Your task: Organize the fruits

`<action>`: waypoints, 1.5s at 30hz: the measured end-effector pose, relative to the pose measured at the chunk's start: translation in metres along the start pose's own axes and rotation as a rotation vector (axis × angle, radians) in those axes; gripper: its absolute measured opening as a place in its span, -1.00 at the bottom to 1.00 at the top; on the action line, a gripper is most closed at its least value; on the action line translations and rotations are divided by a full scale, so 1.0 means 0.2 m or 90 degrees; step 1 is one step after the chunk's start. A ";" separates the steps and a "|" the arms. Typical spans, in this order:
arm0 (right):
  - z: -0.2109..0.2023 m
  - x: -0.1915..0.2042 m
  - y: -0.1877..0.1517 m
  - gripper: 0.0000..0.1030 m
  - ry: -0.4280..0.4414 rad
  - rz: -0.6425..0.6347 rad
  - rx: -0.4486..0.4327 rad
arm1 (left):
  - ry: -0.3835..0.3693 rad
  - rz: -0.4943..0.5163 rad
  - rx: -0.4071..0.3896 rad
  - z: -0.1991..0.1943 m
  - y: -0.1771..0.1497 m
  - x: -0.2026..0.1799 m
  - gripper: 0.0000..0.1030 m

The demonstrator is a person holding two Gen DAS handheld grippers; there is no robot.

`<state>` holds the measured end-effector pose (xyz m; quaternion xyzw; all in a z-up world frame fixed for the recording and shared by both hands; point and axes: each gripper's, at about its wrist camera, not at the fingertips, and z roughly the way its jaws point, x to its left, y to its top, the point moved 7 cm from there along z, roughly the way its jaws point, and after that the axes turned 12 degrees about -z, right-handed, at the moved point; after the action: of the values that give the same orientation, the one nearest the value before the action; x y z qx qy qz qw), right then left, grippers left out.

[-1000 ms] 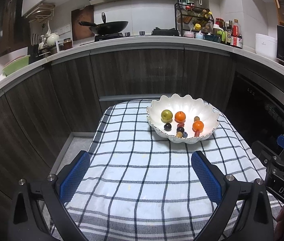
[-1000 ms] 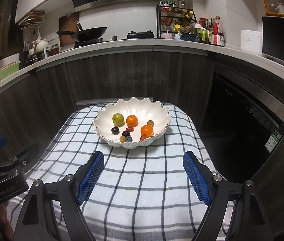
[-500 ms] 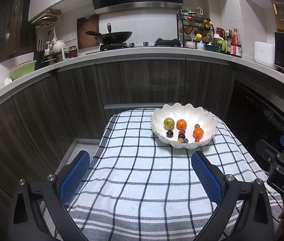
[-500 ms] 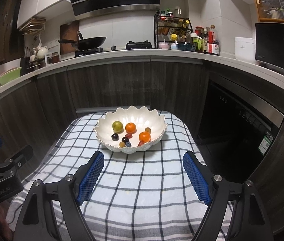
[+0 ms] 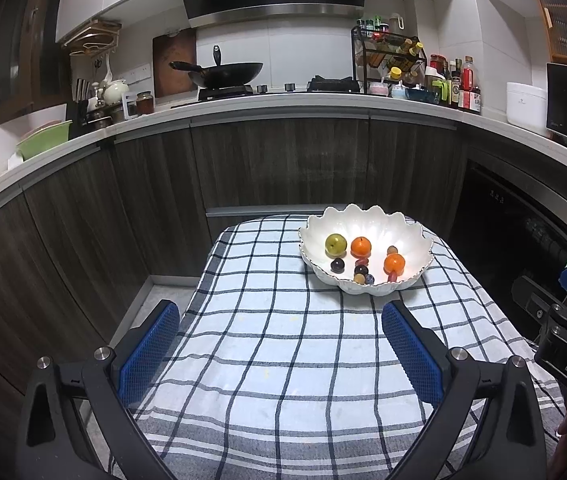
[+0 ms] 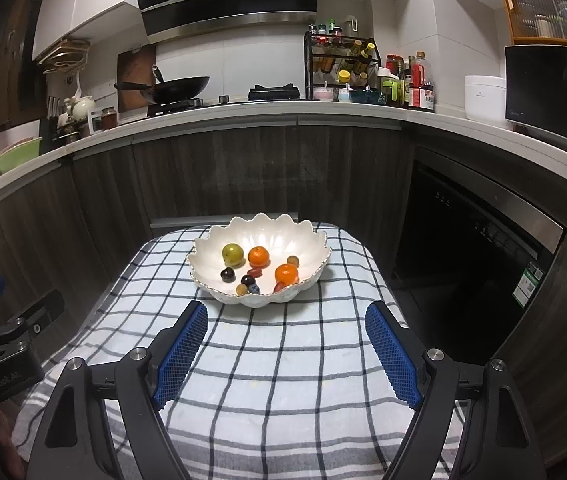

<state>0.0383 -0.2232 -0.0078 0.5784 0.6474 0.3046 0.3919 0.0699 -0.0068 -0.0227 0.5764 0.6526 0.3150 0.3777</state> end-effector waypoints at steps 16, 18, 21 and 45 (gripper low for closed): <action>0.01 0.00 0.00 0.60 0.003 0.003 0.004 | -0.004 -0.002 0.003 0.01 -0.01 -0.01 1.00; 0.01 0.00 0.00 0.60 0.004 0.002 0.004 | -0.005 -0.002 0.003 0.02 -0.01 -0.01 1.00; 0.01 0.00 0.00 0.60 0.003 0.002 0.004 | -0.004 -0.002 0.002 0.02 0.00 -0.01 1.00; 0.02 0.00 -0.01 0.60 0.006 0.004 0.012 | -0.008 -0.007 0.014 0.03 -0.02 0.01 1.00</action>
<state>0.0403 -0.2246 -0.0117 0.5826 0.6504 0.3023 0.3823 0.0734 -0.0050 -0.0294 0.5787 0.6571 0.3019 0.3771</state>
